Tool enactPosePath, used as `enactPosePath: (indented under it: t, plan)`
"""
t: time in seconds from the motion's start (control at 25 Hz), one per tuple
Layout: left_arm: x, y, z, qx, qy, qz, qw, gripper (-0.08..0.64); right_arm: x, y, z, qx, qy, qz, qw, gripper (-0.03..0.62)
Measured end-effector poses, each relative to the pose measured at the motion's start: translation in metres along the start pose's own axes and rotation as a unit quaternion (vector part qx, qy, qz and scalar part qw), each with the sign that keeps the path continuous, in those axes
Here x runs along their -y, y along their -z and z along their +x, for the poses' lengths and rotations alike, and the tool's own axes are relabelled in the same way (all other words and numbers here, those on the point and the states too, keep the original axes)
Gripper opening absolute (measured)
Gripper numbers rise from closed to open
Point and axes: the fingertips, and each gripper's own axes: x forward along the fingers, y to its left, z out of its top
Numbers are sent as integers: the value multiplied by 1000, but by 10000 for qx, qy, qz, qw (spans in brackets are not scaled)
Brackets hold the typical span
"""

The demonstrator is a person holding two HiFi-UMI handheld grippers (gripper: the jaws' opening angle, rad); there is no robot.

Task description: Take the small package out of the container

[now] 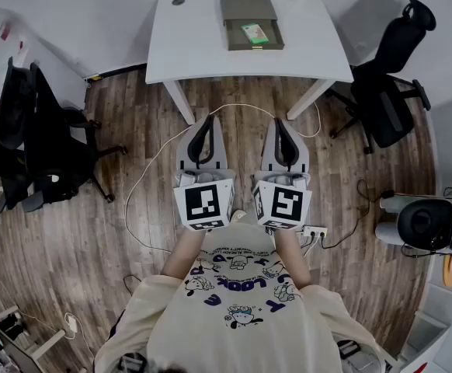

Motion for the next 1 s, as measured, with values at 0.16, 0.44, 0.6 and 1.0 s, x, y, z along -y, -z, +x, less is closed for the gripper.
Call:
enactPosePath:
  t: [0.16,0.44,0.6,1.0]
  plan:
    - [-5,4,5,-48,-11,-18,10000,15,-1,2,7,-17,-1,6,10000,28]
    - [-14,8,19,-58,50,-18,10000,14,-5,7,24,14,52,39,10000,29]
    - [-18,9,29,-64,129,49,9999,14,-9,9,35,58,106,67,9999,29]
    - [-28,16,47,-151,209,114,9996,15,-15,21,56,-81,178,164,9997,29]
